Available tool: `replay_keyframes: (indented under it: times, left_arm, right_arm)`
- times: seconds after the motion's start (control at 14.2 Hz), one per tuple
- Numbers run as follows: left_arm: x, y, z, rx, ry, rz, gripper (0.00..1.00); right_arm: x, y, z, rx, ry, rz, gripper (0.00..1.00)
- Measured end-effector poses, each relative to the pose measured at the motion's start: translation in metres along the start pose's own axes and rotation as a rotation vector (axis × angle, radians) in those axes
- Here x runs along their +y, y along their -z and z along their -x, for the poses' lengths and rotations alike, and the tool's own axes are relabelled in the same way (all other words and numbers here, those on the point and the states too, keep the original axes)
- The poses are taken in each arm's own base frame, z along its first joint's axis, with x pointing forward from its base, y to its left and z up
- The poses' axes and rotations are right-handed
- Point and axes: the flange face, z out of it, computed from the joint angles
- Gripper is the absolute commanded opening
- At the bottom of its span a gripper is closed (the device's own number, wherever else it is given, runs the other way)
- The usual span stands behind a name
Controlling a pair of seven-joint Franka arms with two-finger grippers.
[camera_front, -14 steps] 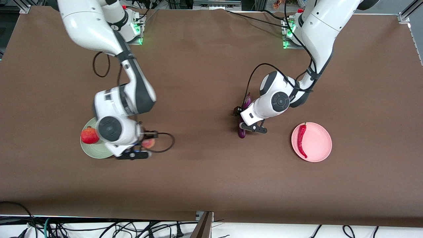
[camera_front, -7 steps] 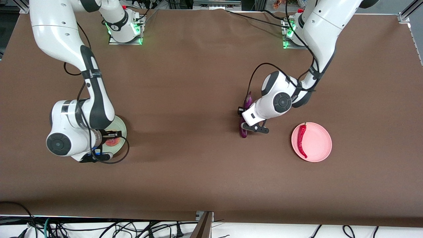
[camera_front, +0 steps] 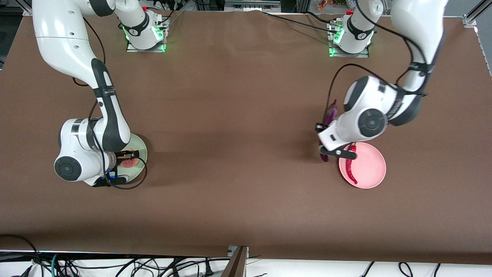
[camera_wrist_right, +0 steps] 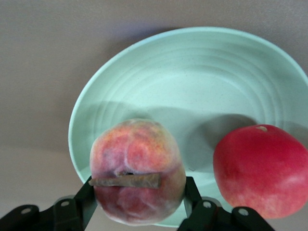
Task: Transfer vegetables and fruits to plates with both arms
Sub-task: 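Place the peach on the green plate while the left gripper lifts the eggplant, then place the eggplant on the pink plate while the right gripper withdraws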
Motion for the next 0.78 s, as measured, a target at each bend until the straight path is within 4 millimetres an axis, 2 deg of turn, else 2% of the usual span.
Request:
replay_keyframes:
  times: [0.07, 0.21, 0.35, 0.49, 0.63, 0.71, 0.78]
  left_arm:
    - [-0.025, 0.008, 0.000, 0.010, -0.025, 0.003, 0.14]
    - [-0.085, 0.012, 0.001, 0.016, -0.110, 0.021, 0.14]
    - [-0.132, 0.002, 0.000, 0.008, -0.284, -0.011, 0.14]
    - [-0.150, -0.014, -0.014, -0.002, -0.478, -0.112, 0.15]
    - [-0.149, -0.026, -0.032, -0.028, -0.612, -0.193, 0.23]
    - [-0.147, -0.033, -0.038, -0.043, -0.647, -0.212, 0.36]
    - [-0.145, -0.042, -0.043, -0.059, -0.675, -0.224, 0.57]
  right_arm:
    - [0.001, -0.001, 0.000, 0.001, -0.002, 0.000, 1.00]
    - [0.009, 0.007, 0.001, 0.011, -0.007, -0.003, 1.00]
    - [0.017, 0.032, 0.009, 0.006, 0.000, -0.013, 1.00]
    - [0.021, 0.077, 0.027, -0.023, 0.010, -0.023, 1.00]
    - [0.025, 0.123, 0.047, -0.048, 0.008, -0.027, 1.00]
    - [0.027, 0.143, 0.055, -0.055, 0.004, -0.027, 1.00]
    - [0.030, 0.161, 0.063, -0.053, 0.001, -0.026, 1.00]
